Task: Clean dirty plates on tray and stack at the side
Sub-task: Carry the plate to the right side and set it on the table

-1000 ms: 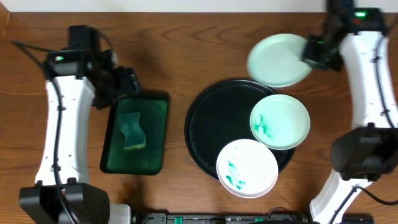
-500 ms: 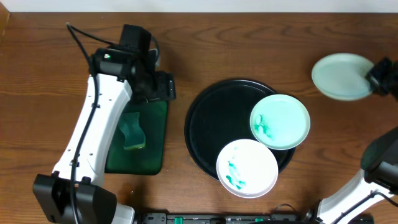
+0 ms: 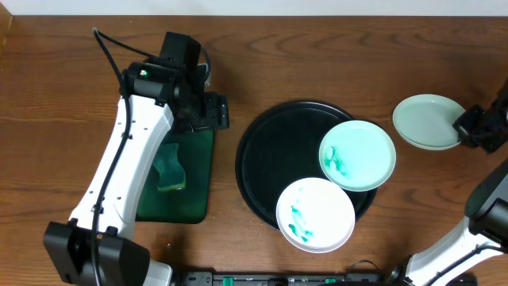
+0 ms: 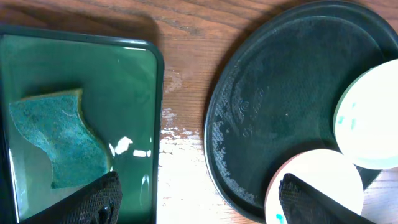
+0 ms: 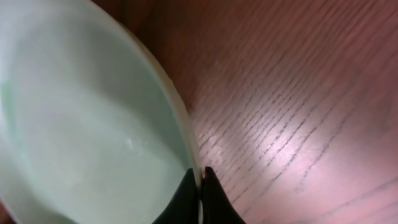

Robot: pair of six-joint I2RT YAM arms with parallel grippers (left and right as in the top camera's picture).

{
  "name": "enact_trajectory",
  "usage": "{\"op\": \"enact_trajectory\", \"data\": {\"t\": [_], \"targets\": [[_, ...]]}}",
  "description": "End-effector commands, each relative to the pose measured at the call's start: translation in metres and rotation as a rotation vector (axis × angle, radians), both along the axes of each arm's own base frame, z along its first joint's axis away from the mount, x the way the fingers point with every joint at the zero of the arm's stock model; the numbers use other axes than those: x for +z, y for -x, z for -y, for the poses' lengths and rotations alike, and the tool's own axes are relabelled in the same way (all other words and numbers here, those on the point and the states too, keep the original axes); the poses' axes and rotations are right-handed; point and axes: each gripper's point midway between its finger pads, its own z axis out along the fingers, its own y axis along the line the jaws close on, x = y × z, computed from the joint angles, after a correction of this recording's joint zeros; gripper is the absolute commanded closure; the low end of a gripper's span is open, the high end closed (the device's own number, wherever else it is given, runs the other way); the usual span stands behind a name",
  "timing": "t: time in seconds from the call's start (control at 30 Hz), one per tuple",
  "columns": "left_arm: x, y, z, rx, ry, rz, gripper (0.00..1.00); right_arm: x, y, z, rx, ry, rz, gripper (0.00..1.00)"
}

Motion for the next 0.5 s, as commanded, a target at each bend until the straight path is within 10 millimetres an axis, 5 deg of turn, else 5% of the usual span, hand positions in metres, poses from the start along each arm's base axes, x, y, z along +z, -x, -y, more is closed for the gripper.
{"op": "enact_trajectory", "data": {"t": [0.0, 0.27, 0.3, 0.37, 0.47], "targets": [[-0.009, 0.002, -0.001, -0.003, -0.016, -0.027, 0.18, -0.012, 0.008, 0.004, -0.025, -0.017, -0.022, 0.99], [-0.010, 0.007, -0.002, -0.003, -0.020, -0.046, 0.18, -0.041, 0.017, 0.005, -0.021, -0.057, -0.095, 0.98], [-0.010, 0.007, -0.002, -0.003, -0.021, -0.046, 0.19, -0.041, 0.017, 0.005, -0.020, -0.057, -0.095, 0.87], [-0.010, 0.007, -0.002, -0.003, -0.021, -0.046, 0.18, -0.040, 0.016, 0.005, -0.019, -0.054, -0.091, 0.48], [-0.010, 0.007, -0.002, -0.003, -0.021, -0.046, 0.18, -0.040, 0.017, 0.005, -0.019, -0.056, -0.094, 0.58]]}}
